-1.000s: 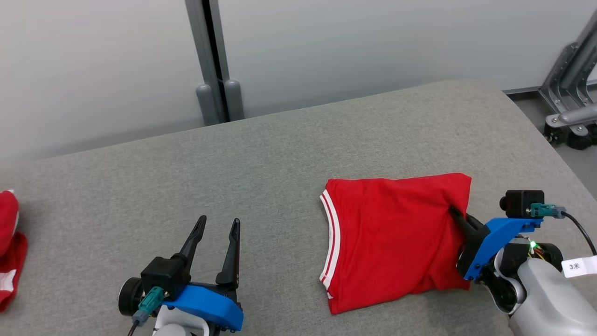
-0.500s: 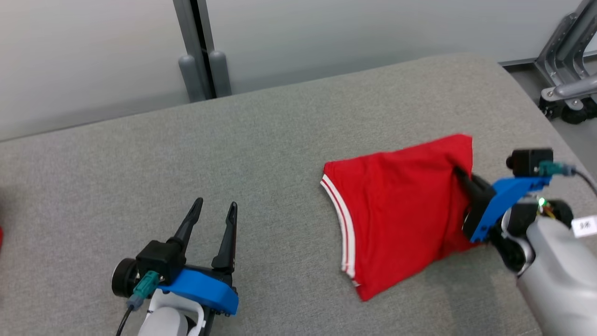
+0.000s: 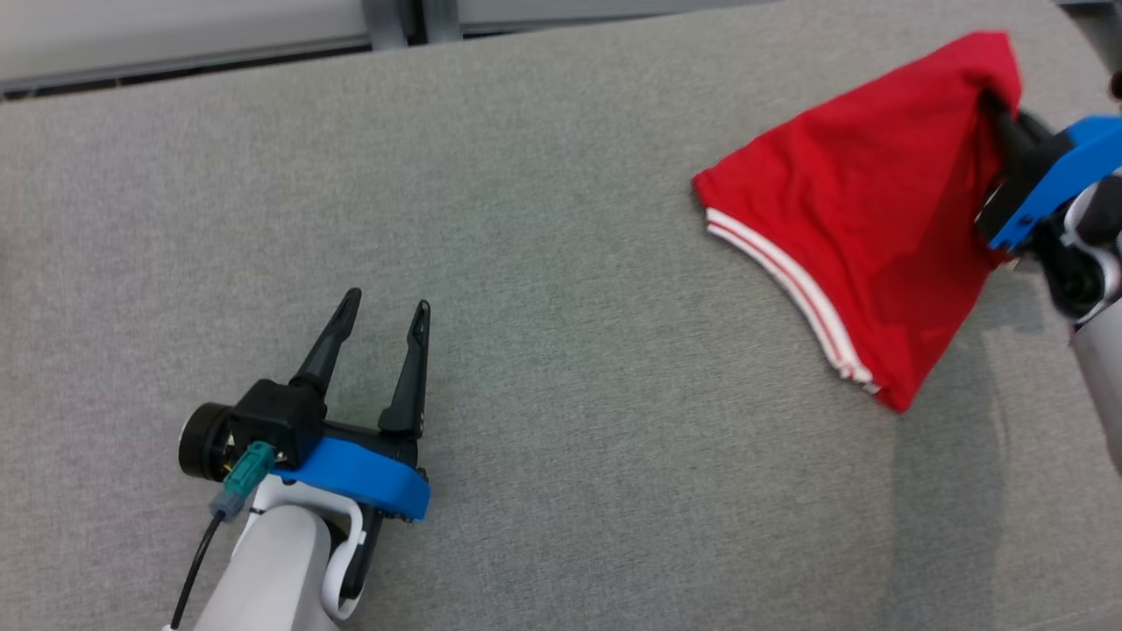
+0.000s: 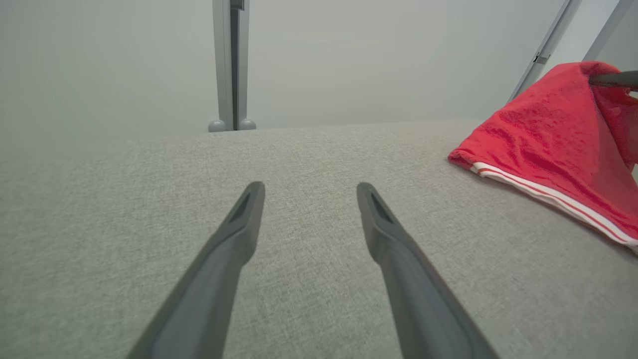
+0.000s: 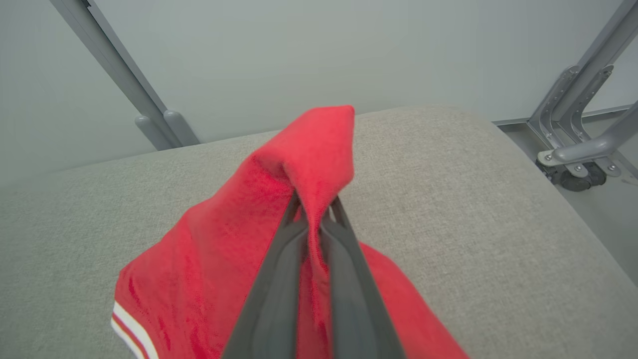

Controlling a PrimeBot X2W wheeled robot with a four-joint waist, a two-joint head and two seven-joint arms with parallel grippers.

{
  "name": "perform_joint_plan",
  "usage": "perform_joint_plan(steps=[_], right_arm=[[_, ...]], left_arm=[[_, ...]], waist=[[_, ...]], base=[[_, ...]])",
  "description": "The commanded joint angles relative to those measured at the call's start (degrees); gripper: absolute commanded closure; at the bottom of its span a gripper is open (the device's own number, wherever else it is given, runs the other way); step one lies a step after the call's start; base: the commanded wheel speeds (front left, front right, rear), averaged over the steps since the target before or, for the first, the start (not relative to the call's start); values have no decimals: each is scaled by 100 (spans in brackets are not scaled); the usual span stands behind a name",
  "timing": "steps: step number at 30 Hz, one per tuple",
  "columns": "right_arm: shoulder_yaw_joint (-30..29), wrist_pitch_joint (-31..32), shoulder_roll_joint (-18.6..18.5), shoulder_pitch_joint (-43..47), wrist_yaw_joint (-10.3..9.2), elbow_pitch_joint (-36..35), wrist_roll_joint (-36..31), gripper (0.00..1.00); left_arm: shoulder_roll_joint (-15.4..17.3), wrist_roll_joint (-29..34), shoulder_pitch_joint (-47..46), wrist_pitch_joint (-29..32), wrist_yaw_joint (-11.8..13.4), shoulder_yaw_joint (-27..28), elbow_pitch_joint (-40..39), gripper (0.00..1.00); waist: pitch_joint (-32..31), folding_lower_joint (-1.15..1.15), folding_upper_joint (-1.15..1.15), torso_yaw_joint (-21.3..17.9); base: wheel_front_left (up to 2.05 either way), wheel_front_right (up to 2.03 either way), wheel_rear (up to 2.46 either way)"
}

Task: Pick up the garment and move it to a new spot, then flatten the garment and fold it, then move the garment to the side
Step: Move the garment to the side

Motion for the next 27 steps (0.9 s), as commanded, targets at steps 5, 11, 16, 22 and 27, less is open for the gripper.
perform_joint_plan(steps=[5, 11, 16, 22, 27], right_arm=[[-267, -454, -136, -732, 1, 646, -71, 100], [-428, -778, -142, -1157, 1, 1293, -318, 100], [-610, -869, -206, -1400, 1, 1736, -750, 100], [-910, -547, -305, -1273, 0, 1797, -1383, 100], [-1269, -319, -212, -1200, 0, 1799, -1929, 100]], left_arm=[[79, 38, -302, -15, -10, 3, -43, 0], [110, 37, -389, -15, -10, 17, -57, 0], [93, 46, -390, -15, -10, 45, -40, 0], [63, 69, -382, -15, -11, 74, -26, 0], [53, 66, -353, -15, -11, 102, -16, 0]], waist=[[452, -2, -2, 229], [579, -2, -2, 238], [622, -2, -2, 215], [618, -2, -2, 169], [581, -2, -2, 118]], base=[[0, 0, 0], [0, 0, 0], [0, 0, 0], [0, 0, 0], [0, 0, 0]])
